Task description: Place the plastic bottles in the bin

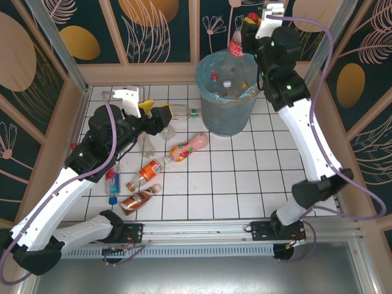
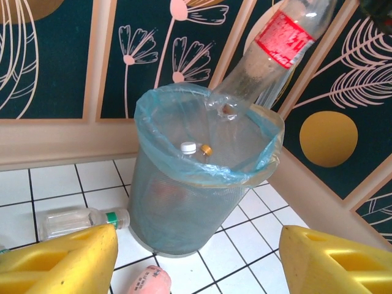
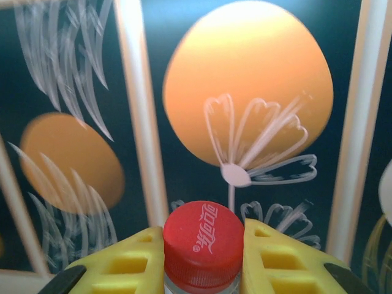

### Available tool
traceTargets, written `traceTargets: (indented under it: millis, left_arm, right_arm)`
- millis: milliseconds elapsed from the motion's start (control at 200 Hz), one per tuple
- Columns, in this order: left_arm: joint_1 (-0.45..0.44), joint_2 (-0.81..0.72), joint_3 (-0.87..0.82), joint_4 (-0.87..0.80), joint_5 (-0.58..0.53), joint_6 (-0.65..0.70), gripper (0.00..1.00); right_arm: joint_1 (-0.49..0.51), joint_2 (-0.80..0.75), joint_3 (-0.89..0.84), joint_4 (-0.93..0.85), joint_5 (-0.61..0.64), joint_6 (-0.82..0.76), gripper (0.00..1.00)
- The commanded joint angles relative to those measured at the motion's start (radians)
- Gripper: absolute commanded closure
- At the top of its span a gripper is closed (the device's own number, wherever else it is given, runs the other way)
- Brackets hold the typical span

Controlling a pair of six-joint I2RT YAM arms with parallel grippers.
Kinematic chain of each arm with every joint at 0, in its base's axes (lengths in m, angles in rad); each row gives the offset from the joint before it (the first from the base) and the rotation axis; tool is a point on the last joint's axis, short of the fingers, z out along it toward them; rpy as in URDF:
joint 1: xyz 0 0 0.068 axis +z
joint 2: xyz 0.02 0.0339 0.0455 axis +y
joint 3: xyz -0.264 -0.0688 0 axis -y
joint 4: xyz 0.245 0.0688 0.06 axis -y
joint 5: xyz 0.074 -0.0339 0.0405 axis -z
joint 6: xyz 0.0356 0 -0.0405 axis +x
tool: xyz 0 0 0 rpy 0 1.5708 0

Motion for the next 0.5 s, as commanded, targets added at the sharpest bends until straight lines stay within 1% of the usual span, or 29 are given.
traceTargets:
  millis: [0,85,260,380,495]
  left_arm:
    - [-0.006,-0.009,-0.021,0.016,0.001,-0.008,0.30]
    - [-0.005,-0.003,-0.037,0.021,0.013,-0.021,0.30]
    - [-0.005,0.028,-0.049,0.021,0.044,-0.034,0.30]
    - [-0.007,0.046,-0.054,0.021,0.058,-0.037,0.30]
    - [-0.006,0.054,-0.060,0.021,0.060,-0.038,0.29]
  right_arm:
    - [-0.032,0.101,0.117,-0.153,0.033,-0.075,0.87]
    - [-0.044,0.152,0.142,-0.191,0.048,-0.098,0.87]
    - [-0.052,0.202,0.107,-0.187,0.064,-0.151,0.87]
    - [-0.052,0.198,-0.007,-0.121,0.054,-0.196,0.85]
    - [-0.059,0.190,-0.109,-0.071,0.050,-0.204,0.84]
